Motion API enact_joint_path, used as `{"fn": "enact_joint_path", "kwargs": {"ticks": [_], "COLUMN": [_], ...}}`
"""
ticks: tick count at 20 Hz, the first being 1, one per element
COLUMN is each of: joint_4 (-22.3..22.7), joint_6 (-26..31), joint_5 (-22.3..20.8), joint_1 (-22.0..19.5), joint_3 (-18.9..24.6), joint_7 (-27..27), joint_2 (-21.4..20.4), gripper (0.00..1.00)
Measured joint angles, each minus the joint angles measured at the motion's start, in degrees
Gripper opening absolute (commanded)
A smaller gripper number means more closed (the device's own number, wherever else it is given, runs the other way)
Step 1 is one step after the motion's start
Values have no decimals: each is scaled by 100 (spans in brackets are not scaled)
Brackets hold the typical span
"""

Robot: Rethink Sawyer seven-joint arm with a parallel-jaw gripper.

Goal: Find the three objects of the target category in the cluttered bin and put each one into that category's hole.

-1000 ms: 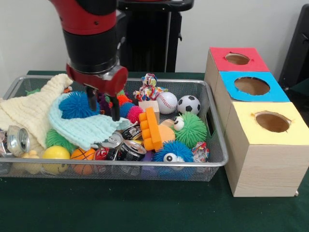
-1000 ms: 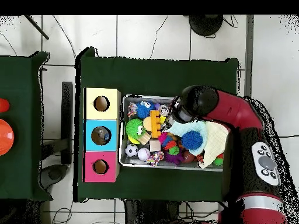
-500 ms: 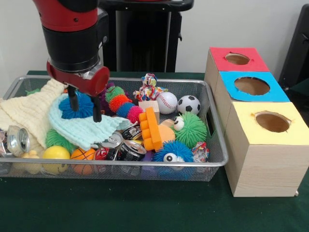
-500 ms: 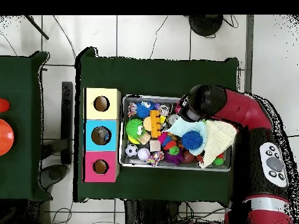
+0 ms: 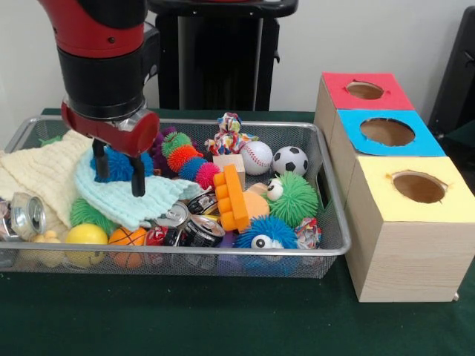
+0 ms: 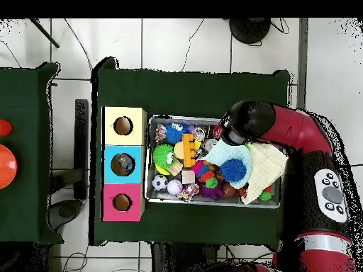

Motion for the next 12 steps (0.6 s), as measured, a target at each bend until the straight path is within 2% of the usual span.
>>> {"fn": "enact_joint_path", "kwargs": {"ticks": [12], "joint_4": [-19], "joint_6": [1], "joint_5": [-31], "joint_1": [-207], "joint_3": [22], "joint_7": [0], "joint_2": [-59], "gripper": [100]}}
